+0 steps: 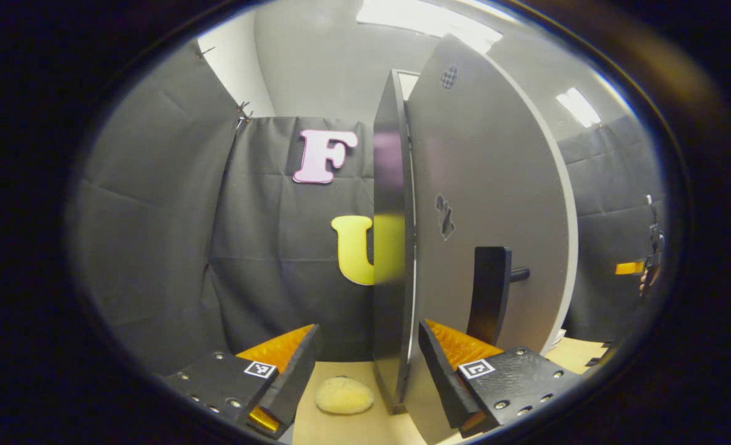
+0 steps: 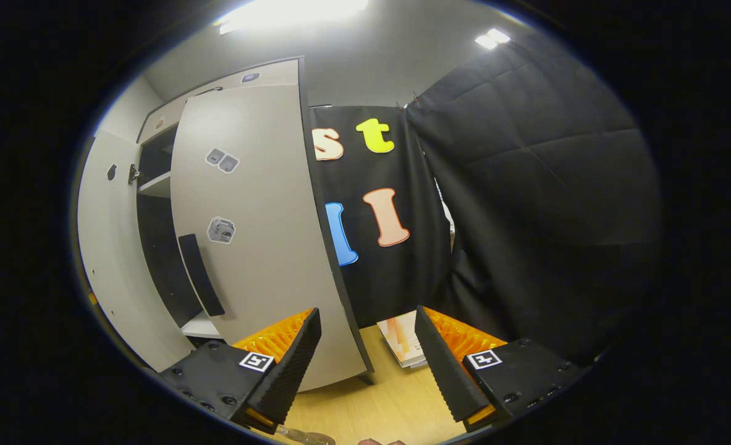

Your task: Grasp the bottle in the cabinet with the left hand and place it on the coaster, then close the right door with the right hand and the left door with the left hand.

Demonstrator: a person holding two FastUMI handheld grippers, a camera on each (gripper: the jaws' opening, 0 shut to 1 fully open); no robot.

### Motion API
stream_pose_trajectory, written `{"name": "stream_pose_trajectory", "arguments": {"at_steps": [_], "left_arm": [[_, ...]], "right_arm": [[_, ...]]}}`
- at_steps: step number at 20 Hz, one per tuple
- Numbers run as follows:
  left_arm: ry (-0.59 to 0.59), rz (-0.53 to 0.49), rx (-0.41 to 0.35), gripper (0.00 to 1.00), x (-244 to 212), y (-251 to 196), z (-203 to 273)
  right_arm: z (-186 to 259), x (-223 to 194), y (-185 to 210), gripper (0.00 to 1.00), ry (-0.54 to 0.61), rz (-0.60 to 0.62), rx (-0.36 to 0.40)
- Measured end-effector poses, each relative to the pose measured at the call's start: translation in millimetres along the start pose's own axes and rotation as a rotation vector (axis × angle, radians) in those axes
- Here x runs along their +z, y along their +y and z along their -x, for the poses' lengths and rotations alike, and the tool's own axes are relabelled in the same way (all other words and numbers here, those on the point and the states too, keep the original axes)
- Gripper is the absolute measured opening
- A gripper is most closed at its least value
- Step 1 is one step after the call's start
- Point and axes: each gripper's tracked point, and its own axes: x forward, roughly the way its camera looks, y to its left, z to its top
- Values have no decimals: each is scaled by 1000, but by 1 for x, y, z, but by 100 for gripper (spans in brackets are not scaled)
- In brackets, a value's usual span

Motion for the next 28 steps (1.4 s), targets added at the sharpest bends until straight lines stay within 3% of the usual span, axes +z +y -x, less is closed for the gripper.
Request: {"name": "stream_pose_trajectory", "arguments": {"at_steps": [3,9,11,13,15,17,28], "left_arm": [[7,4,8,94,1,0,0],[22,-15,26,88,1,-1,1],[23,0,24,94,5,-4,-2],[31,17,14,88,0,-13,-5],[37,27,8,94,-2,-21,-6],[41,26,14,91,-1,-29,-5],[68,-5,111,91,-1,-95,-13]], "right_arm": [[-1,-5,7,98,9,-12,19],[-6,-12,22,98,25,7,66],[-9,-14,29,98,28,3,87],[-10,-19,36,98,40,1,108],[-10,-22,40,98,49,13,126],[-18,-23,45,98,61,27,136],[-40,-17,33,98,121,39,193]]}}
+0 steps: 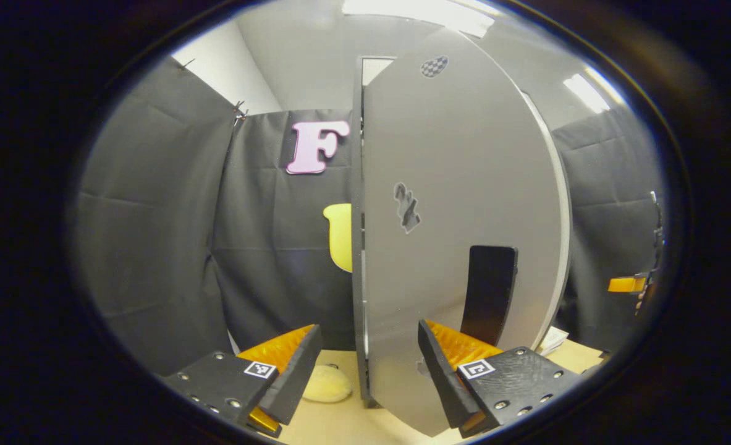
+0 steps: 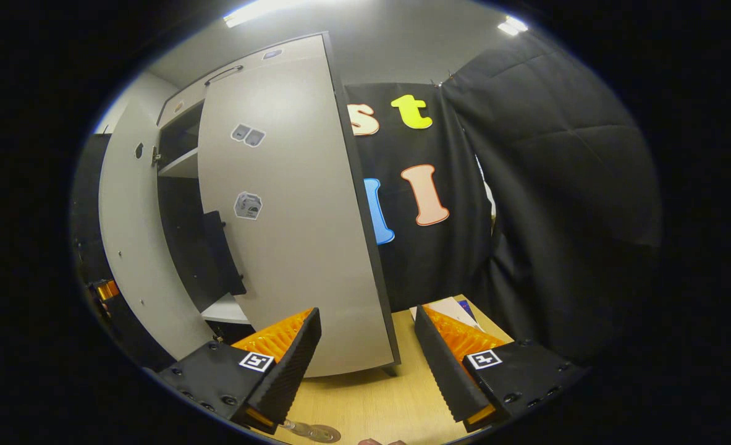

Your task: Grasp the bottle in the cabinet with the left hand and place it on the coaster, then close the right door with the right hand and the left door with the left hand.

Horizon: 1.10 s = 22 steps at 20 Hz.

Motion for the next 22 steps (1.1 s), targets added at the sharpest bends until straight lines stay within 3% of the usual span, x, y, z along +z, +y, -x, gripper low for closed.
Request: {"name": "stream_pose_trajectory", "arguments": {"at_steps": [5,13,19,21,22], "left_arm": [[9,51,-13,94,-7,-47,-10],[30,-12,1,94,-18,-74,35],[2,161,34,94,-29,-81,89],[2,183,69,91,-32,-76,108],[2,169,102,94,-33,-71,120]], "right_arm": [[-11,12,-4,98,-9,36,47],[-12,5,-9,98,-10,98,91],[-6,0,-3,98,-25,177,126],[-2,-2,-3,98,-31,184,152],[1,-2,-3,98,-32,184,164]]}}
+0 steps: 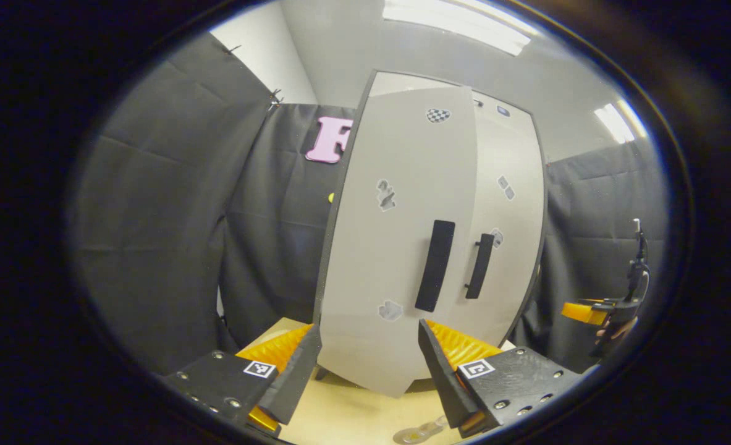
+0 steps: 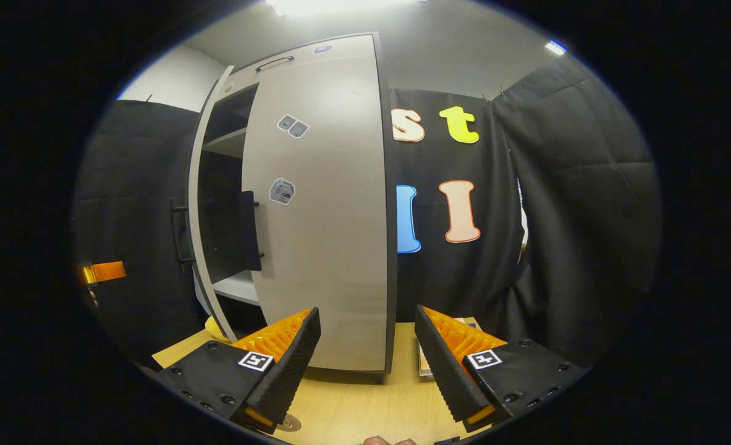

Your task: Grasp the bottle in the cabinet with the left hand and place it on the coaster, then close the right door with the right hand and the left door with the left hand.

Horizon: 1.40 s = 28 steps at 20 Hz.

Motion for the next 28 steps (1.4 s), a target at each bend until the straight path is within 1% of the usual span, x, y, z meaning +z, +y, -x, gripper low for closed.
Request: {"name": "stream_pose_trajectory", "arguments": {"at_steps": [3,5,9,13,14,15,16,17,18,20,22,24,28], "left_arm": [[-17,-58,57,94,7,6,26],[-38,-85,68,94,13,3,37],[-47,-78,50,94,19,-11,49],[-72,-111,57,94,25,-17,51],[-87,-120,39,91,28,-20,53],[-97,-132,18,91,32,-25,52],[-97,-148,4,90,34,-29,46],[-94,-164,2,88,35,-28,42],[-98,-169,6,94,38,-26,37],[-123,-140,11,94,40,-24,31],[-131,-99,-22,94,36,-32,28],[-131,-91,-40,94,35,-33,23],[-136,-98,-41,94,36,-24,16]], "right_arm": [[10,1,-3,98,-13,5,17],[15,4,-9,98,-33,17,14],[22,9,-14,98,-49,-2,7],[27,10,-14,98,-62,-24,-16],[26,9,-14,98,-61,-30,-22],[26,10,-14,98,-62,-34,-31],[25,9,-15,98,-56,-36,-41],[26,8,-15,98,-53,-36,-51],[27,7,-16,98,-53,-37,-62],[26,5,-15,98,-49,-43,-80],[24,1,-12,98,-38,-47,-93],[26,-2,-10,98,-37,-46,-112],[26,-9,3,98,-36,-56,-124]]}}
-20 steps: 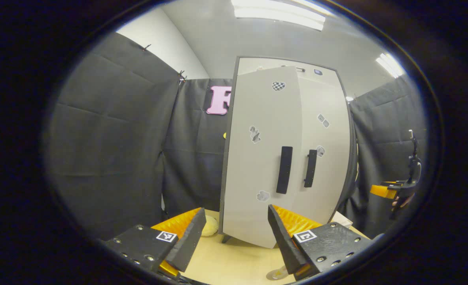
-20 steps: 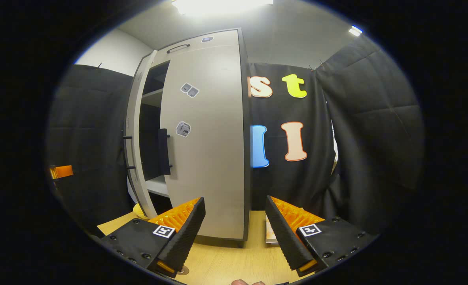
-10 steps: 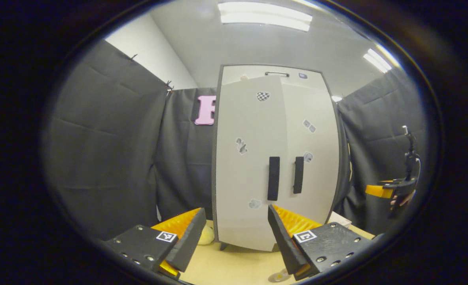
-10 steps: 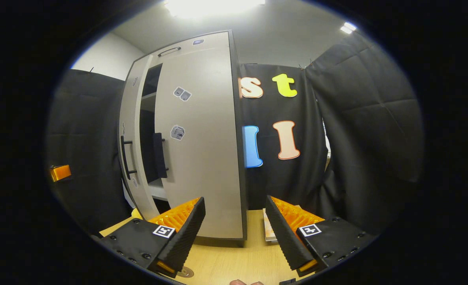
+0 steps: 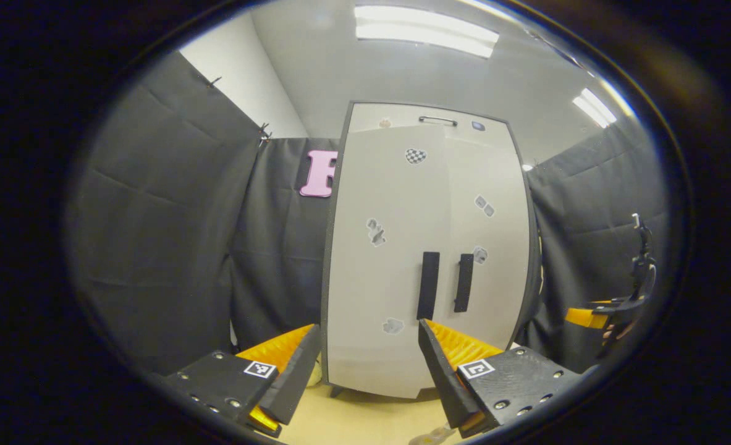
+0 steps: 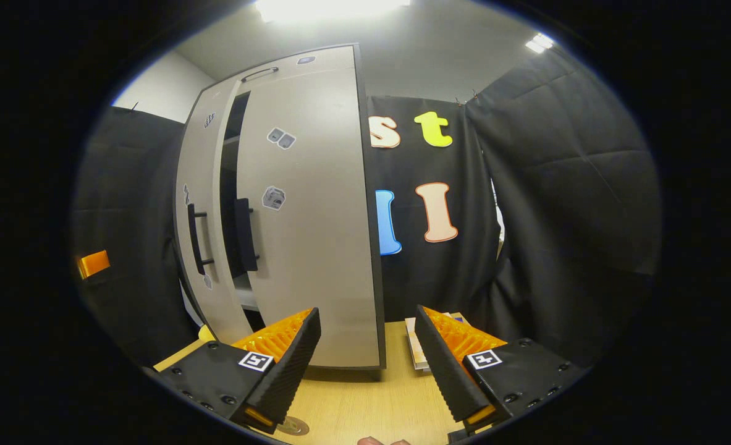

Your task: Grasp the bottle in the cabinet with the left hand and place it on the coaster, then close the right door with the right hand and the left door with the left hand.

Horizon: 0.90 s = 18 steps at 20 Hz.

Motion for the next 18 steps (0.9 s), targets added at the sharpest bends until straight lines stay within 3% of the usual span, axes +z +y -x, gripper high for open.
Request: {"name": "stream_pose_trajectory", "arguments": {"at_steps": [6,8,11,13,15,18], "left_arm": [[-99,79,5,94,14,11,-1],[-88,78,-6,88,8,16,-5],[-43,70,-6,88,-5,25,-11],[-28,73,-7,94,-13,26,-11],[-18,56,-16,88,-20,24,-14],[5,0,-31,89,-31,27,-18]], "right_arm": [[8,-8,25,98,-1,-8,-6],[7,-10,32,98,-2,13,-1],[6,-10,37,98,-11,10,-6],[6,-14,44,98,-11,-1,-5],[7,-19,53,98,0,-5,-1],[11,-26,73,98,1,8,32]]}}
